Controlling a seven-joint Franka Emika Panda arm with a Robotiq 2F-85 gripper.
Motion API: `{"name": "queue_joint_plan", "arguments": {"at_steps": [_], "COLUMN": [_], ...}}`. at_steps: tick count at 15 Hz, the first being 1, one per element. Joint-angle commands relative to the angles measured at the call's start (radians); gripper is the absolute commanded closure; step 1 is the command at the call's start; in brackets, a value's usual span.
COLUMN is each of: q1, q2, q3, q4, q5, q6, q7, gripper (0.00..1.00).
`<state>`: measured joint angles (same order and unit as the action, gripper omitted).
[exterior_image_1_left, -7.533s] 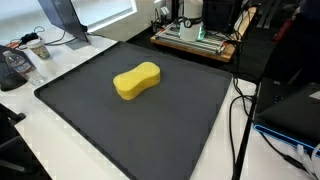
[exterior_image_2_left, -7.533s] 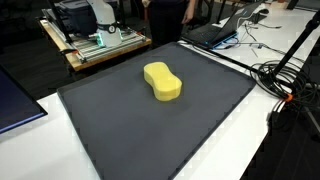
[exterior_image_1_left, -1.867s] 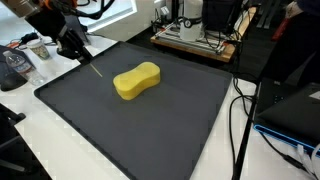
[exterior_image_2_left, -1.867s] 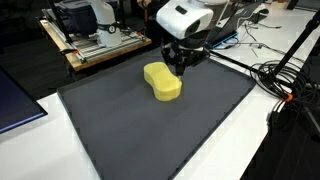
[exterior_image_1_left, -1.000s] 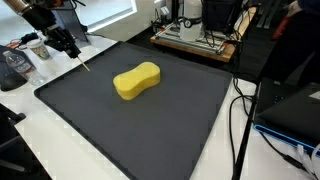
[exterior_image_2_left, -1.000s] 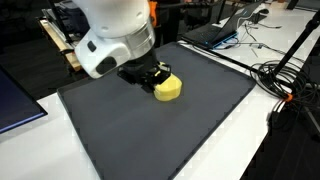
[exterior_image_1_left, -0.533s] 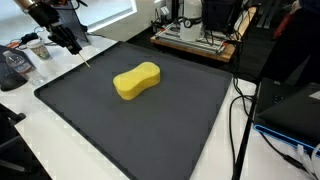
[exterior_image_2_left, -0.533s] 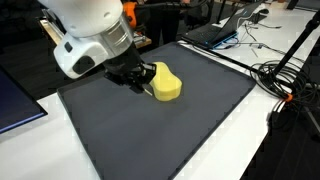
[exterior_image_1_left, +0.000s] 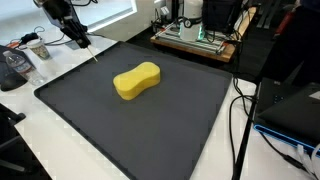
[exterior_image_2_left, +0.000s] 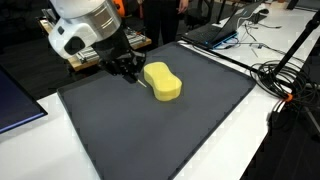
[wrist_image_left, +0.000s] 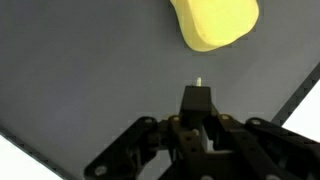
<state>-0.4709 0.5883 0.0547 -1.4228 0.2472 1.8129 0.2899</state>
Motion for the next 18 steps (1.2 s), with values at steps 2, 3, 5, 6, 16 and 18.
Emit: {"name": "queue_joint_plan", "arguments": {"at_steps": [2, 3, 5, 6, 16, 18], "q1": [0.049, 0.055, 0.064, 0.072, 0.111, 0.123], "q2": [-0.182, -0.207, -0.263, -0.292, -0.364, -0.387], "q3": [-0.108, -0.128, -0.158, -0.172, -0.229, -0.227], "q4": [-0.282, -0.328, -0.426, -0.476, -0.595, -0.626], "q5": [0.134, 0.153, 0.193, 0.203, 0.184, 0.171], "q6": [0.110, 0.134, 0.175, 0.201, 0.208, 0.248], "q7": [-0.111, -0.115, -0.135, -0.146, -0.185, -0.175], "gripper": [0.96, 0.96, 0.96, 0.96, 0.84, 0.96]}}
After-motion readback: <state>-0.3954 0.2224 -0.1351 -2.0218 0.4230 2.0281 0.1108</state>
